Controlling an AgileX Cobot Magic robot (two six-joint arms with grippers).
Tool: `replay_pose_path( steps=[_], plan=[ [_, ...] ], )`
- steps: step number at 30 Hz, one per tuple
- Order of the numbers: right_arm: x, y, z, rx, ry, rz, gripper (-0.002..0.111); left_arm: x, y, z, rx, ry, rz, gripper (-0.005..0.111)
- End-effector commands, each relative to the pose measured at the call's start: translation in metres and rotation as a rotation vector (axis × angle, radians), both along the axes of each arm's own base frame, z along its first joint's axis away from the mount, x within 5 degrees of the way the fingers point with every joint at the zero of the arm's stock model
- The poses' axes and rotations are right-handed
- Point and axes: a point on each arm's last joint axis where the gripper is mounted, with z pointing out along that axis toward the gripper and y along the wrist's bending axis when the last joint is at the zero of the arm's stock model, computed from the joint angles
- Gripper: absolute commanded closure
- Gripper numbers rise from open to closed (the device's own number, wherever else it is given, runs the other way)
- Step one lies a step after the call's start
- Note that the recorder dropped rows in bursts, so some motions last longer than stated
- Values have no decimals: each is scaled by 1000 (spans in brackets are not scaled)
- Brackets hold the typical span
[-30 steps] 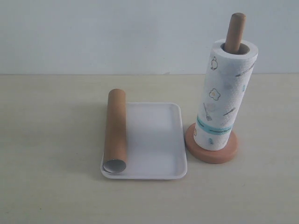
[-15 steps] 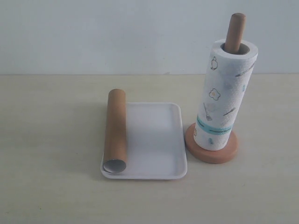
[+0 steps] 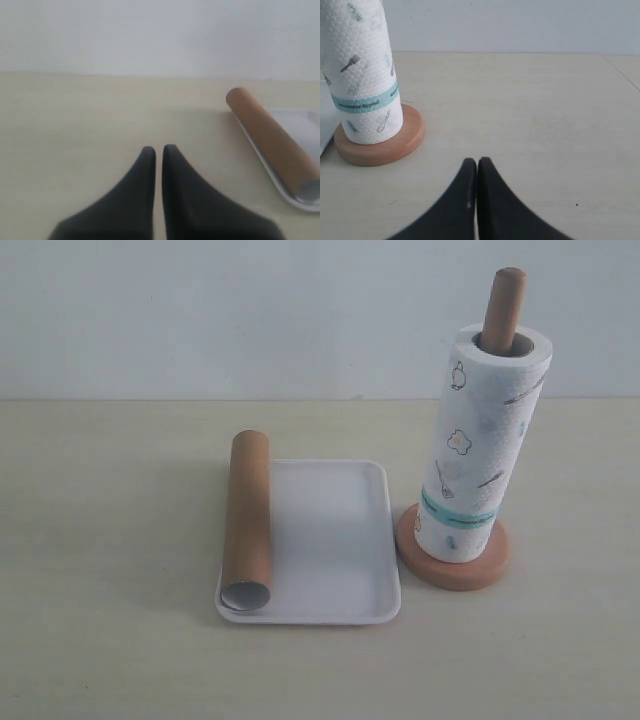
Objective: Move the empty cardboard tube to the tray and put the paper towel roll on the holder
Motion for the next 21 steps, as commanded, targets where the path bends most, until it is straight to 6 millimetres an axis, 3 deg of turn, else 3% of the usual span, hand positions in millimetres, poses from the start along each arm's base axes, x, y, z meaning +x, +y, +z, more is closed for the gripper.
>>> replay_pose_path(
  steps=[1,6,21],
  plan=[
    [0,0,1,1,-16,3,109,-1,0,-6,71,49,-7,102],
    [0,0,1,1,-16,3,109,-1,1,-6,185,42,-30,102],
    [0,0,1,1,-16,3,109,-1,0,-6,131,46,-20,102]
  ],
)
